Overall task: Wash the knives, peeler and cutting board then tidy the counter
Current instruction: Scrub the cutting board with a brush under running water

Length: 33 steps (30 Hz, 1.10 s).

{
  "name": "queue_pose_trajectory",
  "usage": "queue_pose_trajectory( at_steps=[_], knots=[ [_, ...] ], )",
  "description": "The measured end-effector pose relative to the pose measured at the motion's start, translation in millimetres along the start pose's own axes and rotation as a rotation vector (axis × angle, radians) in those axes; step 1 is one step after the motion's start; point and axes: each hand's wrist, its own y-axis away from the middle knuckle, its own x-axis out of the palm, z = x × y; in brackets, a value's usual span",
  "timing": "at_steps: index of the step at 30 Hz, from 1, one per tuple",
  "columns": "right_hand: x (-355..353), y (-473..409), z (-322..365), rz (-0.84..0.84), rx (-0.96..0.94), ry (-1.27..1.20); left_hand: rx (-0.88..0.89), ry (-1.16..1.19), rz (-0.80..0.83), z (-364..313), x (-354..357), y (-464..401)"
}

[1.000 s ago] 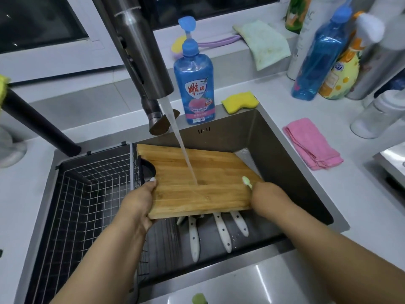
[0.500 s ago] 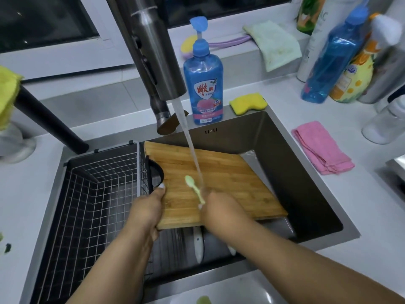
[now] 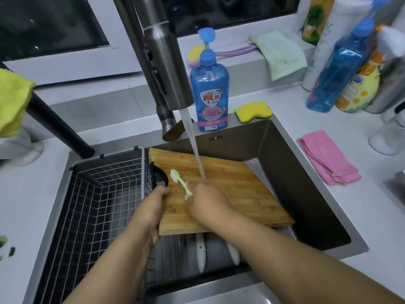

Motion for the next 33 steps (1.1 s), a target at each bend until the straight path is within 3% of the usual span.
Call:
queue_pose_trajectory(
  at_steps=[5,7,11,15,18,23,26,30,33],
  knots=[
    [-17,-45,-32,0.025,0.321,0.043,-0.014,-0.033,-0.009,-10,1,-5],
    [-14,-29,-29,0.022,0.269,0.077,-0.044,-0.021,-0.018,-8,1,-10],
    [-3,-9,2,-0.046,-0.011,-0.012,-0.046,-0.034,-0.034,0,7,-16],
    [-16,-45,-15,-0.085,0.134,-0.155,0.139,-0.1,-0.114,2,15,-19],
    [-13,-44,-39,-0.095,0.236,-0.081,0.199,-0.195,-0.166,4,18,-23],
    [21,-10,-18,-0.091,0.071,-0.249,0.24,-0.157,-0.131,10,20,-21],
    [17,-27,-19,-0.116,0.114,-0.353,0.306,-0.137,-0.135,9,17,-11],
    [2,-39,-53,-0.131,0.287,-0.187,0.308,-0.099,-0.137,5,1,8],
    [9,-6,-36,-0.134,0.128,-0.202,0.332,-0.069,-0.147,4,-11,19]
  ],
)
